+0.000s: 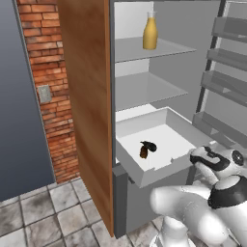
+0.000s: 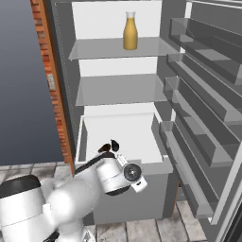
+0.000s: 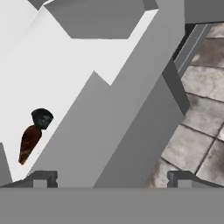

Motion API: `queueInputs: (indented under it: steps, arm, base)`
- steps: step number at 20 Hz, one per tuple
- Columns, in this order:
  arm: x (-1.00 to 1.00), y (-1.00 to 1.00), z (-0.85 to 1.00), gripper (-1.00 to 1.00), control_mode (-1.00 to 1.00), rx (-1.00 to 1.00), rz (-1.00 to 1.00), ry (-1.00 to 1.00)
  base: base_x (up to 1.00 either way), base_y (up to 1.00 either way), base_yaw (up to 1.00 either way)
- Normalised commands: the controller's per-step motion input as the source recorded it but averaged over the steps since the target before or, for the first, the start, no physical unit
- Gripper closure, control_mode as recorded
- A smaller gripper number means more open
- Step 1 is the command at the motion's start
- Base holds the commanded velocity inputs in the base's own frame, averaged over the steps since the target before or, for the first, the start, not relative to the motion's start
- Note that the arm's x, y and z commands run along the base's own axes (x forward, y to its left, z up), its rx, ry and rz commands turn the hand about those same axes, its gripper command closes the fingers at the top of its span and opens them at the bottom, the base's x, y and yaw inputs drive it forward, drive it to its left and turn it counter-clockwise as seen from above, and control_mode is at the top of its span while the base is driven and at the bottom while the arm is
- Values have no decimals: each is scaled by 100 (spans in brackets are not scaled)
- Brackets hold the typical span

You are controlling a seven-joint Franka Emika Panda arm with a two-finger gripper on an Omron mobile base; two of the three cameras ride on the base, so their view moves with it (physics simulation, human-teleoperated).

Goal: Place the eggplant and sweet potato inside the fridge drawer. Close the drawer after placing the vegetables.

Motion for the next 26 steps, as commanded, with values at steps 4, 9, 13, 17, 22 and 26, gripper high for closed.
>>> queueInputs:
  steps: [4, 9, 13, 17, 22, 26]
  arm:
    - [97, -8, -7, -100, -100, 8, 0, 0]
    - [74, -11, -17, -100, -100, 6, 0, -1]
    - [63, -10, -26, -100, -100, 2, 0, -12]
    - [66, -4, -21, -100, -100, 1, 0, -15]
    - [85, 0, -3, -100, -100, 1, 0, -5]
    - [96, 0, 2, -100, -100, 3, 0, 0]
  base:
    - [0, 0, 0]
    - [0, 0, 0]
    - [0, 0, 0]
    - [0, 0, 0]
    - [0, 0, 0]
    - [0, 0, 0]
